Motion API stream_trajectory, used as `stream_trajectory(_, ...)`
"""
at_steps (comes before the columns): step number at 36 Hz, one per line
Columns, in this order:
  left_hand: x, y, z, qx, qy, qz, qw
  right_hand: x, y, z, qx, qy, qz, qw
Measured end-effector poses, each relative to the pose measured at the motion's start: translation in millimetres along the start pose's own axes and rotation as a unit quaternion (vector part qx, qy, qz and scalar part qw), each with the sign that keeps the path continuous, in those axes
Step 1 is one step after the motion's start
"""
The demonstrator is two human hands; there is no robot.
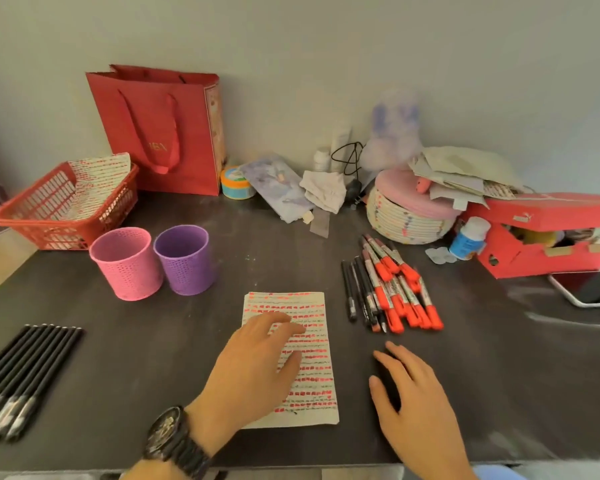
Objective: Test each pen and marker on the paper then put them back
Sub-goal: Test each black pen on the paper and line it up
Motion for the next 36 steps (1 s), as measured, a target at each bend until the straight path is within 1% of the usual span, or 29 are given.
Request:
stream_trajectory(5, -54, -22, -56, -0.026, -0.073, 0.016, 0.997, -5, -2, 2, -0.004, 0.003, -0.016, 1.000)
stream_trajectory(7, -74, -29, -70, -0.059, -0.079, 0.029, 0.995, -8, -3, 1, -0.003, 0.003, -0.005, 1.000)
stream_trajectory(11, -107, -36, -76, -0.130, -0.025, 0.009, 0.991, -9, -8, -2, -0.001, 0.001, 0.012, 1.000)
stream_trajectory(14, -124, -47, -68, -0.183, 0.020, 0.031, 0.982, -10, -8, -3, 0.000, 0.000, 0.014, 1.000)
stream_trajectory(19, -141, -60, -55, -0.193, 0.060, 0.081, 0.976, -10, -9, -4, 0.004, -0.002, 0.015, 1.000)
stream_trajectory(22, -144, -55, -55, -0.193, 0.055, 0.077, 0.977, -10, -9, -4, 0.004, -0.002, 0.016, 1.000)
stream_trajectory(24, -142, -43, -55, -0.173, 0.055, 0.046, 0.982, -11, -9, -4, -0.003, 0.000, 0.015, 1.000)
stream_trajectory(26, -136, -23, -54, -0.145, 0.052, -0.005, 0.988, -11, -8, -5, -0.008, 0.002, 0.009, 1.000)
stream_trajectory(29, -111, 4, -52, -0.063, 0.026, -0.061, 0.996, -9, -5, -5, -0.013, 0.003, -0.002, 1.000)
stream_trajectory(31, -85, 13, -48, 0.024, 0.014, -0.057, 0.998, -8, -2, -4, -0.023, 0.003, -0.010, 1.000)
stream_trajectory(34, -36, 11, -36, 0.144, 0.029, -0.014, 0.989, -6, 3, -3, -0.061, -0.008, -0.009, 0.998)
stream_trajectory(35, -17, 8, -32, 0.174, 0.031, 0.001, 0.984, -3, 7, -2, -0.100, -0.019, -0.007, 0.995)
stream_trajectory(36, 2, 6, -30, 0.196, 0.027, 0.014, 0.980, 1, 12, -1, -0.162, -0.035, -0.011, 0.986)
Point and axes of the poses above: each hand's wrist, its own x-axis away from the middle knuckle, its own y-axis out of the back of the hand, z = x × y, the point moved 10 cm from there along -x, towards the middle knuckle, and after that the axes turned 3 degrees about z, right-handed, at the moved point
